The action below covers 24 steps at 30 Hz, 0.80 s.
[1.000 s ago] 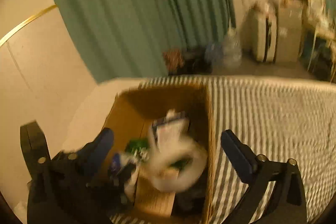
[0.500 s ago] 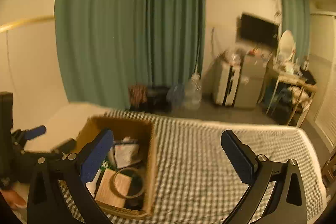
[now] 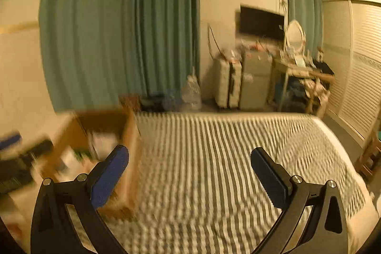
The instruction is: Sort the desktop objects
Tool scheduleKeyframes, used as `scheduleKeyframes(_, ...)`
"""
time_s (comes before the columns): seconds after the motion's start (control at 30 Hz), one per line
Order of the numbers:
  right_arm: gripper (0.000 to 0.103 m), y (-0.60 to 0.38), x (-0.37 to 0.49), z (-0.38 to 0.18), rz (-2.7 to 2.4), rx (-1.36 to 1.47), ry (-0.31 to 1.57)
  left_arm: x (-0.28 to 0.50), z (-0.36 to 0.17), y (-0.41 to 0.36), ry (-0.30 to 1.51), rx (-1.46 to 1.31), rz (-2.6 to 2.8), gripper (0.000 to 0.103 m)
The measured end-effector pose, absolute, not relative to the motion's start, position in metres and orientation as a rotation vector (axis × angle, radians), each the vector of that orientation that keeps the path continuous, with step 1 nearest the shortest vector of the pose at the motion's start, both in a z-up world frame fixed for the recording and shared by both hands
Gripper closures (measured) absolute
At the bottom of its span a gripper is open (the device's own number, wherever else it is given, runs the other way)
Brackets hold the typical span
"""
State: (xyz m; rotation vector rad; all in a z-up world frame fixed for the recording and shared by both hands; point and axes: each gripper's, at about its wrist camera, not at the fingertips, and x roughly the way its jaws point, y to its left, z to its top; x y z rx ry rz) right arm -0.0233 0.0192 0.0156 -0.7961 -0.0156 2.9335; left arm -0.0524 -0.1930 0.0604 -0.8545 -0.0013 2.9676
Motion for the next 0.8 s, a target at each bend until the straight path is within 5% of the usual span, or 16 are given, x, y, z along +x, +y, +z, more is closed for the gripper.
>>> scheduleKeyframes(0.3,0.0,0.046,-0.039,0.003,2.873,-0.848,0.104,-0.068,0.013,-0.201,-0.078,-1.011,2.922,0.0)
scheduleKeyframes(0.8,0.001,0.02,-0.039,-0.015,2.893,-0.923,-0.007,-0.059,0.02,-0.189,0.011,-0.957,2.929,0.0)
